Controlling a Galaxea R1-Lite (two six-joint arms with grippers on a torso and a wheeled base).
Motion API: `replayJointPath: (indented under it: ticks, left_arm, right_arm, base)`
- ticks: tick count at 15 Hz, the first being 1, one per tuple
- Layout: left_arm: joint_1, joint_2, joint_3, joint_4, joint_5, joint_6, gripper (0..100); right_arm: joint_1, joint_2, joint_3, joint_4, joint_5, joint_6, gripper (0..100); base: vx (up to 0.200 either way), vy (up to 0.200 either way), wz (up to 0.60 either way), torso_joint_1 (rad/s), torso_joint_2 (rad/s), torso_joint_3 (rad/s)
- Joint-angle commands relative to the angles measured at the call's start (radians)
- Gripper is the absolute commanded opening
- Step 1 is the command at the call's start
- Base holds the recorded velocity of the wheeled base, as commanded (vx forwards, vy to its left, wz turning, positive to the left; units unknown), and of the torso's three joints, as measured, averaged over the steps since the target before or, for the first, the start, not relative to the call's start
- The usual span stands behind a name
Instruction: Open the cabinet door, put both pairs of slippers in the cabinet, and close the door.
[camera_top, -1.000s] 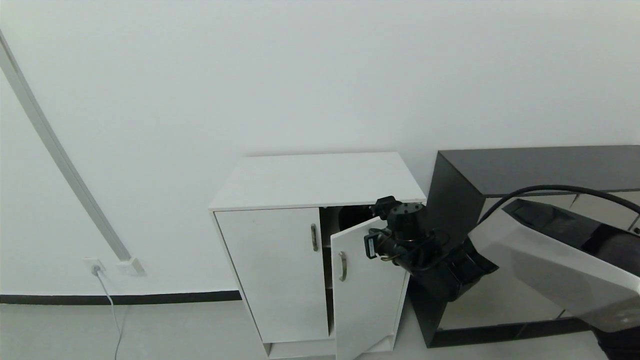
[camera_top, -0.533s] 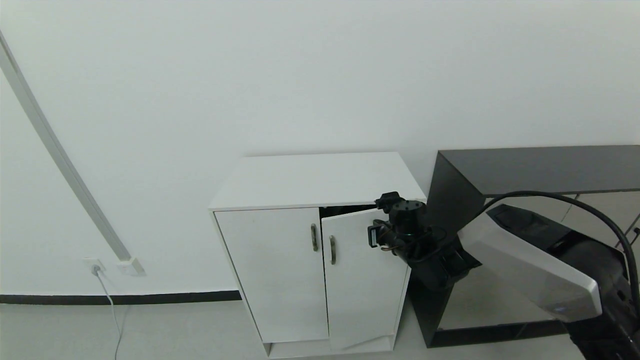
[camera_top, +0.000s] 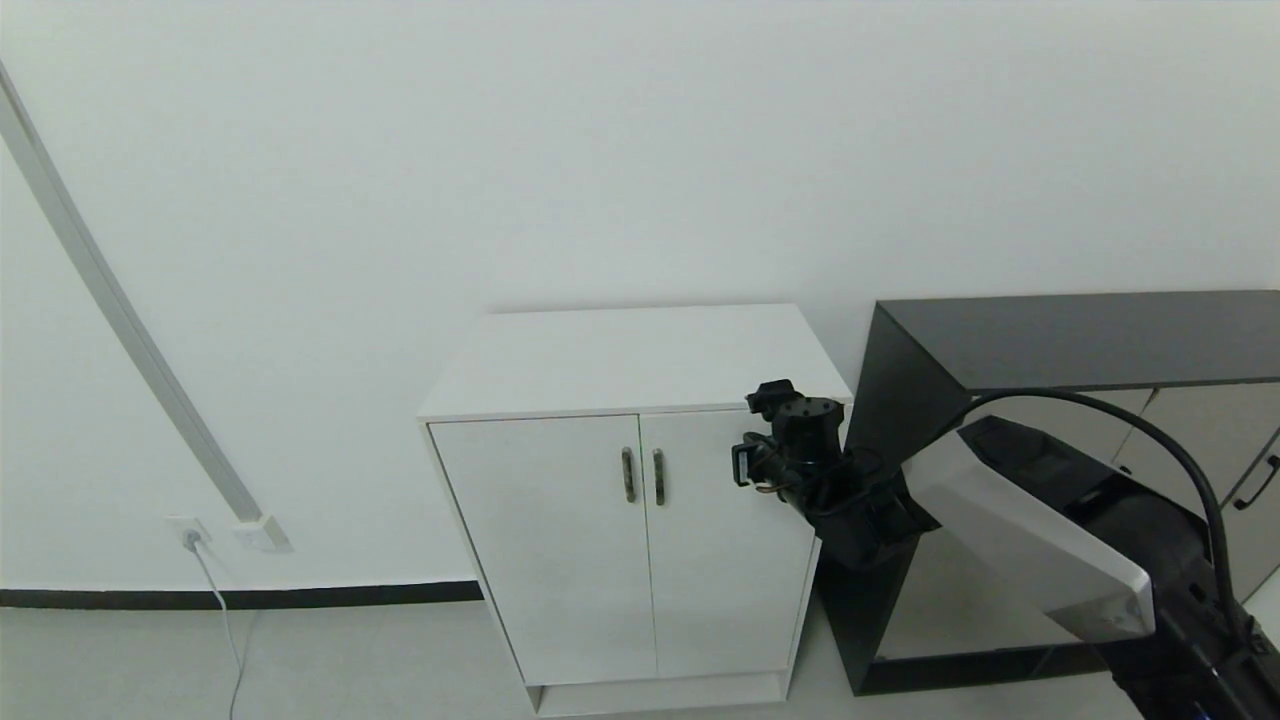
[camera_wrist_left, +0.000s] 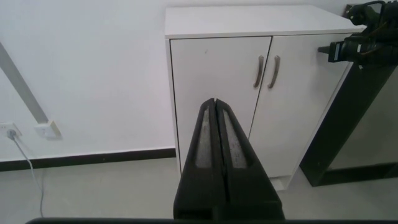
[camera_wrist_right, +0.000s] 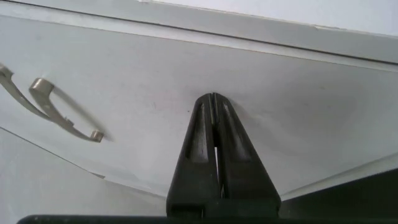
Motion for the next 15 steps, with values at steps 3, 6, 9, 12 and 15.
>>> replayJointPath:
  ticks: [3,6,9,12,15]
  left_arm:
    - [0.000,0.000,0.000,0.000,0.000,0.000,0]
    - [0.000,0.000,0.000,0.000,0.000,0.000,0]
    - [0.000,0.000,0.000,0.000,0.000,0.000,0]
    - [0.000,0.000,0.000,0.000,0.000,0.000,0]
    - [0.000,0.000,0.000,0.000,0.000,0.000,0]
  right_arm:
    - [-0.009,0.024,-0.036,0.002,0.000,-0.002,0]
    - [-0.009,0.035,-0.049,0.002,0.000,-0.002,0]
    - [-0.009,0.027,-0.042,-0.001,0.000,-0.002,0]
    - [0.001,-0.019,0.029,-0.010,0.000,0.000,0]
    - [0.010,-0.109,0.182,-0.101,0.000,0.000,0]
  base:
    - [0.000,0.000,0.00,0.000,0.00,0.000]
    - [0.000,0.000,0.00,0.000,0.00,0.000]
    - [0.000,0.000,0.00,0.000,0.00,0.000]
    - [0.000,0.000,0.00,0.000,0.00,0.000]
    - [0.000,0.000,0.00,0.000,0.00,0.000]
